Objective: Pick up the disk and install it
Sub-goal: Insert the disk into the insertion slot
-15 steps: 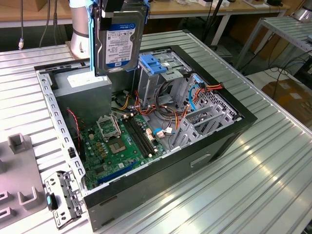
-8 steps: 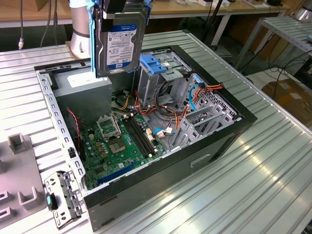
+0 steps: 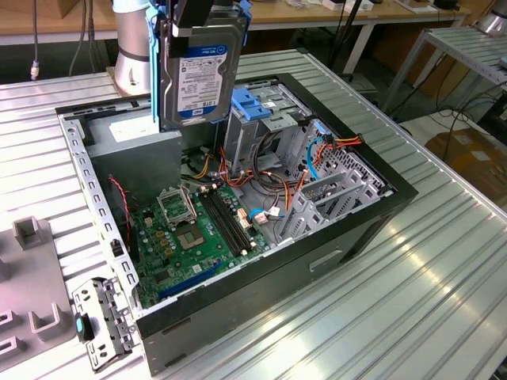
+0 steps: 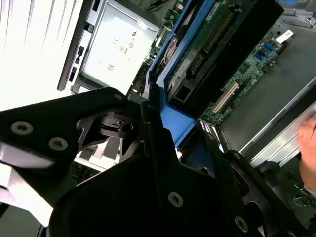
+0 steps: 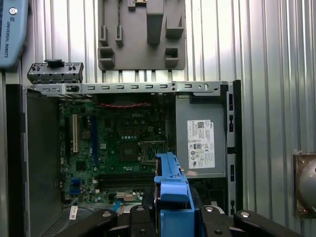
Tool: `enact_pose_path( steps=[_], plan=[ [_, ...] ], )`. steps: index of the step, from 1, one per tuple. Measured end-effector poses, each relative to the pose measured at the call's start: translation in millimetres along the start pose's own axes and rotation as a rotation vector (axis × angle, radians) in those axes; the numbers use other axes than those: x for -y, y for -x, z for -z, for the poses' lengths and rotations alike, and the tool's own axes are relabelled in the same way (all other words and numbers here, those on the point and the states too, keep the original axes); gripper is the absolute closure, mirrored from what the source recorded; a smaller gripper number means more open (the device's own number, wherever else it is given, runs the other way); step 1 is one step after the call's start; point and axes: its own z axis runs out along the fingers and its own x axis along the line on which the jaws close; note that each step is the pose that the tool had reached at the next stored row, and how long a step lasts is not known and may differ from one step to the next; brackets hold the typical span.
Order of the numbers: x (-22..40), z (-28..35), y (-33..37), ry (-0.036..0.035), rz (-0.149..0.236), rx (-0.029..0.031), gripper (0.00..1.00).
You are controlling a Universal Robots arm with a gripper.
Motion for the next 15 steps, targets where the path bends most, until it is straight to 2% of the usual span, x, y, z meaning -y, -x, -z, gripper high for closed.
enact_pose_path(
  steps=[6,15],
  plan=[
    [0.4,0.2,-9.3,0.0000,0.000,-0.0018,0.63],
    [0.5,0.2,-12.2,-0.0002,0.000,-0.0037,0.63]
  ],
)
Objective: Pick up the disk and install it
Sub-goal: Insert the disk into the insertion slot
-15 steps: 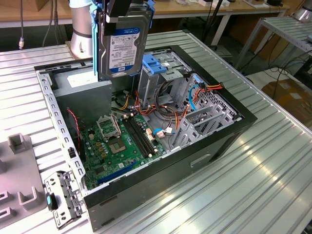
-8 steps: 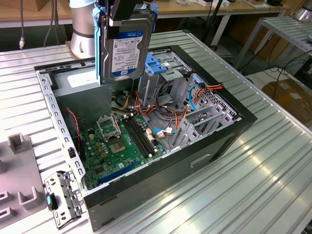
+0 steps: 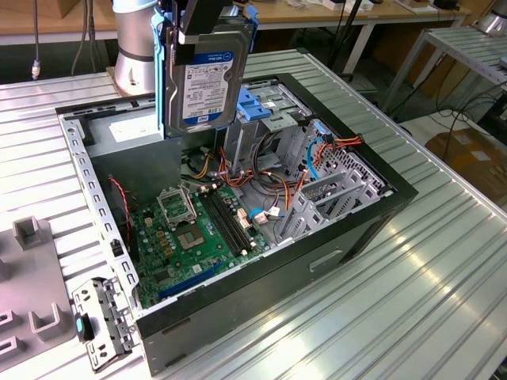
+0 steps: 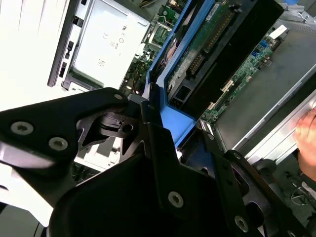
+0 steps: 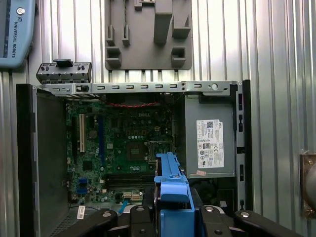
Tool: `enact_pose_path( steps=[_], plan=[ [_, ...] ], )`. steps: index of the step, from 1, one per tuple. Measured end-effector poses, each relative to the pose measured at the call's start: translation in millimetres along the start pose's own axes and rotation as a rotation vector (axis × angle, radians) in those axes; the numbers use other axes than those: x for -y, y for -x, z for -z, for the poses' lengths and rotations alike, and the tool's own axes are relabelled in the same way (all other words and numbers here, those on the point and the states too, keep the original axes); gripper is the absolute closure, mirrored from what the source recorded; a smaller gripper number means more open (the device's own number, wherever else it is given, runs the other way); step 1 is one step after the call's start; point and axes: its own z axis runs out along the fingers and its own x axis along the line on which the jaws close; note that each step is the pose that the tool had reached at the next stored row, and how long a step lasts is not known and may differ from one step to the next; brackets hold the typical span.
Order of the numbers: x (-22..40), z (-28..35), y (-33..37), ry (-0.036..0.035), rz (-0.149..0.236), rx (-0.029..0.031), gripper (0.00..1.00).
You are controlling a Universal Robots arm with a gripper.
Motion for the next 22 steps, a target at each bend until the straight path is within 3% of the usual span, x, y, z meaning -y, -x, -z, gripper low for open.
enact_pose_path(
  steps=[7,22],
  plan=[
    [0.1,0.0,-1.4,0.0000,0.000,0.0000,0.63],
    [1.6,0.6,-37.9,0.0000,0.000,-0.0003,0.63]
  ],
)
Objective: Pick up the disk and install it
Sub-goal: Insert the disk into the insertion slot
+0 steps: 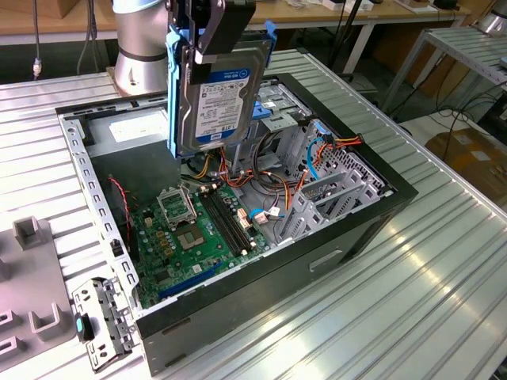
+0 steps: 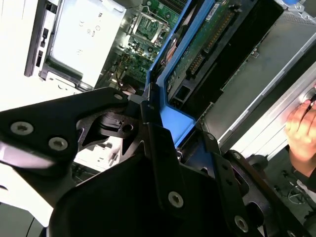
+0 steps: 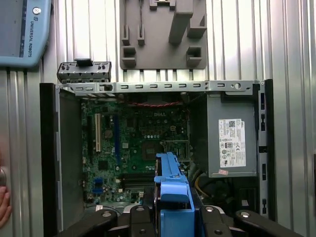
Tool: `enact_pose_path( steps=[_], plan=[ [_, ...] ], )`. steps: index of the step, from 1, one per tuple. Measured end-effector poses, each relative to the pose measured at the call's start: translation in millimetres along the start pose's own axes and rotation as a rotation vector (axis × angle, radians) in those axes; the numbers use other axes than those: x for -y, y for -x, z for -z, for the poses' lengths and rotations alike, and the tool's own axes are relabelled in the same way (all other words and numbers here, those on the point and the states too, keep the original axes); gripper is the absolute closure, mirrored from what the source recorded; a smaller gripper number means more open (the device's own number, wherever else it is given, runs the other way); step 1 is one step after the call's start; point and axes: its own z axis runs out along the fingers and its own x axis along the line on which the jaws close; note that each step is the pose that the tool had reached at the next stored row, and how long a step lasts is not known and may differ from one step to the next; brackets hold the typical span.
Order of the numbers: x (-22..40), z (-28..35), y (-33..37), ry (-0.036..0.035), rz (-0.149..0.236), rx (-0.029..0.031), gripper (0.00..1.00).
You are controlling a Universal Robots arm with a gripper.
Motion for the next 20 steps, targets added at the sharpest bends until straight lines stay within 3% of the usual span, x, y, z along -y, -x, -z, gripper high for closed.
enact_pose_path(
  steps=[2,5,7,11,12,14,16,20],
  plan=[
    [0.2,0.1,-4.5,0.0000,0.000,-0.0001,0.63],
    [3.0,0.1,-4.8,0.0000,0.000,-0.0001,0.63],
    [11.8,0.2,-4.5,0.0000,0.000,0.0000,0.63],
    [20.1,0.3,-4.1,0.0000,0.000,-0.0001,0.63],
    [22.2,0.4,-8.1,0.0000,0.000,0.0000,0.63],
    [23.3,0.6,-32.5,0.0000,0.000,0.0000,0.63],
    [23.9,0.5,-37.4,0.0000,0.000,0.0000,0.63],
    [29.6,0.6,-38.7,0.0000,0.000,0.0000,0.63]
  ],
)
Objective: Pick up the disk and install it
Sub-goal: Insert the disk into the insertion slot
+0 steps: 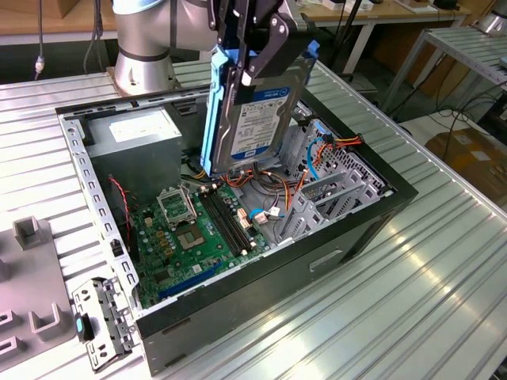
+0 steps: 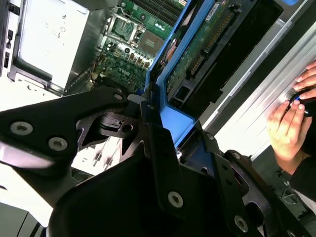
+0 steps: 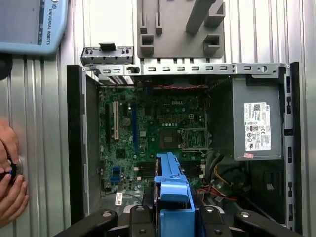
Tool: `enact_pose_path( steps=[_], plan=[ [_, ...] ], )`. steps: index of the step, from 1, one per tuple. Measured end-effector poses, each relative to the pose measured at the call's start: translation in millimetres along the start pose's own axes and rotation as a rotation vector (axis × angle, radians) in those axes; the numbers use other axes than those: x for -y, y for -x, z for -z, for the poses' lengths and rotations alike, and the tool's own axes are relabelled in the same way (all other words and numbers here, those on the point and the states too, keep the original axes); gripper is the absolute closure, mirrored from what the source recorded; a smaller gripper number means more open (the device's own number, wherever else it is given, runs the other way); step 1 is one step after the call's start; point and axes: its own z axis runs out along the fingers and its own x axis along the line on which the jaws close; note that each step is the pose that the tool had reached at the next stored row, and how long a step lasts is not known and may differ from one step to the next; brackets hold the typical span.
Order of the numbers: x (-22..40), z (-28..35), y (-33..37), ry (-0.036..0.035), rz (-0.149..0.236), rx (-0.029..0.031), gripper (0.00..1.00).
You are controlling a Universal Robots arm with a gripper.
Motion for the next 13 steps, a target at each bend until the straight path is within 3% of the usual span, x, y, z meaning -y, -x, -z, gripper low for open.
enact_pose_path(
  steps=[3,6,10,13],
  plan=[
    [8.9,0.1,0.3,0.0000,0.000,-0.0001,0.63],
    [26.6,0.4,1.1,0.0000,0.000,-0.0001,0.63],
    [35.3,0.4,0.2,0.0000,0.000,-0.0001,0.63],
    [36.5,0.2,-14.4,-0.0001,0.000,0.0002,0.63]
  ],
)
